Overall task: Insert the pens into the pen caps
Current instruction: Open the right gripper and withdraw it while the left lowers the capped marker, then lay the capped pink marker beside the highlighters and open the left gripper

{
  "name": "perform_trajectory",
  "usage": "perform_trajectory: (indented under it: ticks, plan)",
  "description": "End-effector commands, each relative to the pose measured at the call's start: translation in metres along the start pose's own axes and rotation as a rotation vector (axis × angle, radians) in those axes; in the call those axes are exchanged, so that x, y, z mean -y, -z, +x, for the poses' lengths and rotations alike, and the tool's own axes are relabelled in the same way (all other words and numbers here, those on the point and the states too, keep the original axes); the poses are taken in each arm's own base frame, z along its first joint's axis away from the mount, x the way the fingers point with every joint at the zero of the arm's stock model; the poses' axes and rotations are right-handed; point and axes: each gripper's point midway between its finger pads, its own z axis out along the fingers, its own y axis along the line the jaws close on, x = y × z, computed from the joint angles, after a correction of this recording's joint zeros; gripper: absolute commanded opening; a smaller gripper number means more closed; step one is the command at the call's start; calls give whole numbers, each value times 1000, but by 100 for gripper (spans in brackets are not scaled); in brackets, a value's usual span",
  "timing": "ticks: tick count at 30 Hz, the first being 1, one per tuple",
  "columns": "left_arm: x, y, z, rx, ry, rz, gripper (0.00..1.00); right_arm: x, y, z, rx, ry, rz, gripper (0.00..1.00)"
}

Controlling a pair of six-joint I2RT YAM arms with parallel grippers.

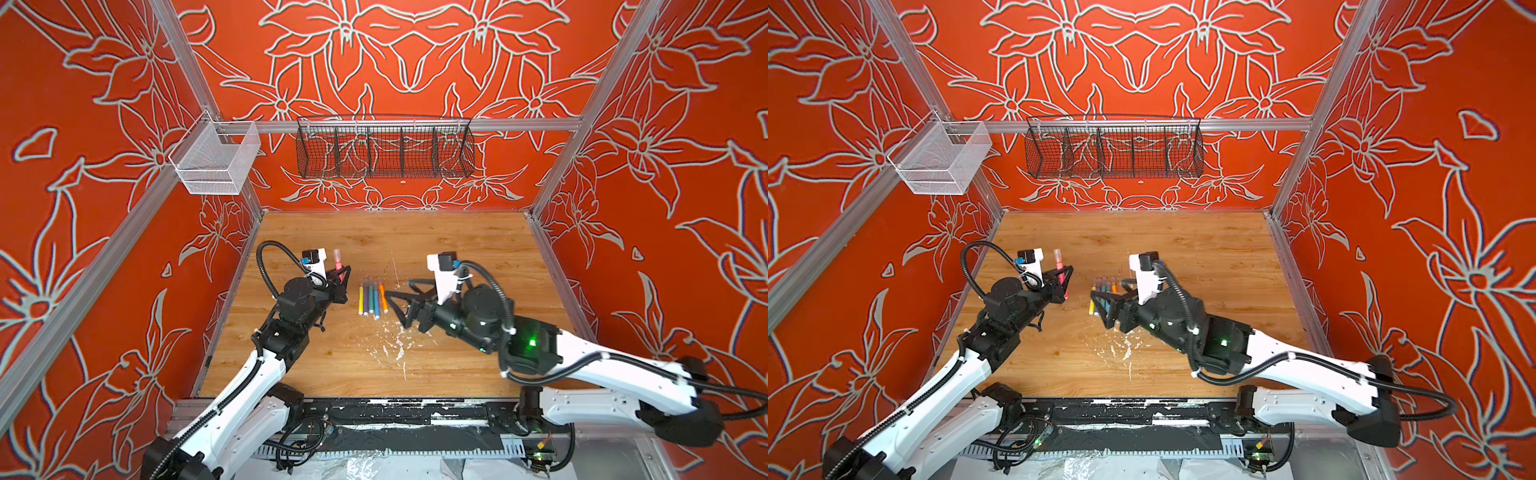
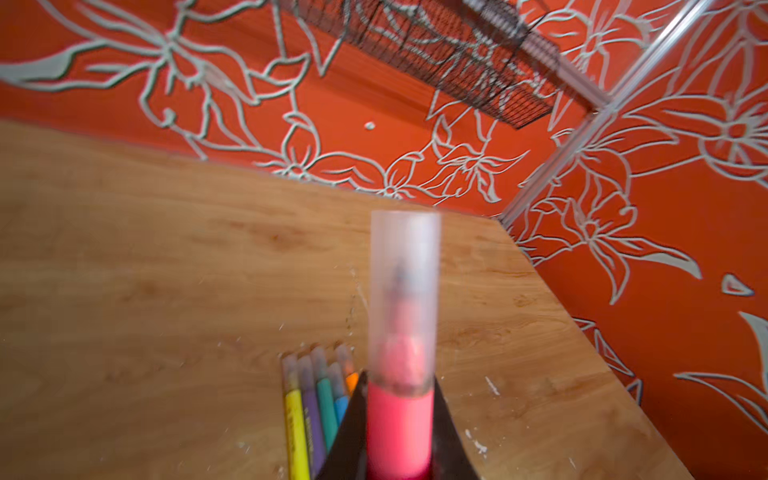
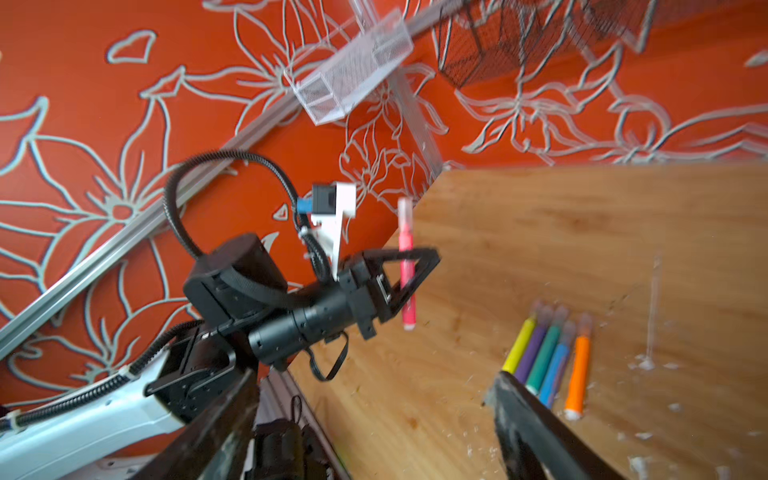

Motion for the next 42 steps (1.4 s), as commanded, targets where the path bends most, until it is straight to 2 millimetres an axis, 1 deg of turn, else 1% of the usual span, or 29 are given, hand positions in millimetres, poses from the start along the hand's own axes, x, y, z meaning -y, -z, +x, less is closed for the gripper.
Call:
perform_trajectory:
  ticks: [1,4,5,6,8,9,10,12,13,16,17,19,20,21,24,28,30,33,35,36,37,39,42]
  plan:
    - [-33,4,23,-86,116,-182,0,55,25,-17,36,51,230,97]
    - [-52,3,49,-192,168,-287,0,102,44,-35,122,126,419,97]
    - [-58,3,58,-224,186,-319,0,120,52,-41,153,155,507,97]
    - [-64,3,68,-258,202,-352,0,140,59,-41,178,179,597,97]
    - [-72,3,82,-316,217,-397,0,173,70,-42,228,220,737,97]
    - [-73,4,87,-339,218,-404,0,192,77,-42,244,230,821,98]
    - [-78,1,98,-381,214,-424,0,208,81,-40,237,247,886,98]
    - [-83,2,108,-417,213,-444,0,246,85,-32,185,280,1010,98]
    - [-85,2,112,-426,216,-453,0,263,85,-26,150,291,1055,98]
    - [-90,3,122,-447,214,-465,0,318,94,-6,44,288,1214,98]
    - [-91,2,125,-459,211,-465,0,333,99,-1,19,281,1265,98]
    - [-90,-2,130,-493,195,-457,0,355,116,5,12,251,1383,98]
    - [-91,-4,133,-513,187,-463,0,361,124,6,25,255,1435,97]
    - [-93,-6,135,-529,180,-473,0,365,127,5,32,262,1462,98]
    - [-97,-18,143,-576,159,-487,0,371,128,3,-5,251,1471,97]
    - [-102,-42,159,-673,132,-502,0,383,109,15,-82,212,1338,97]
    - [-106,-54,170,-746,118,-518,0,391,107,19,-102,191,1317,97]
    - [-111,-65,180,-835,108,-563,0,409,123,23,-98,198,1417,97]
    - [-112,-71,187,-860,110,-559,0,419,133,25,-84,217,1490,97]
    - [-113,-73,189,-864,112,-562,0,422,135,23,-72,225,1511,98]
    - [-114,-74,190,-863,117,-563,0,422,137,24,-93,227,1520,98]
    - [-114,-77,192,-853,124,-556,0,421,139,22,-67,247,1519,98]
    - [-113,-80,193,-852,127,-541,0,421,147,20,19,275,1525,98]
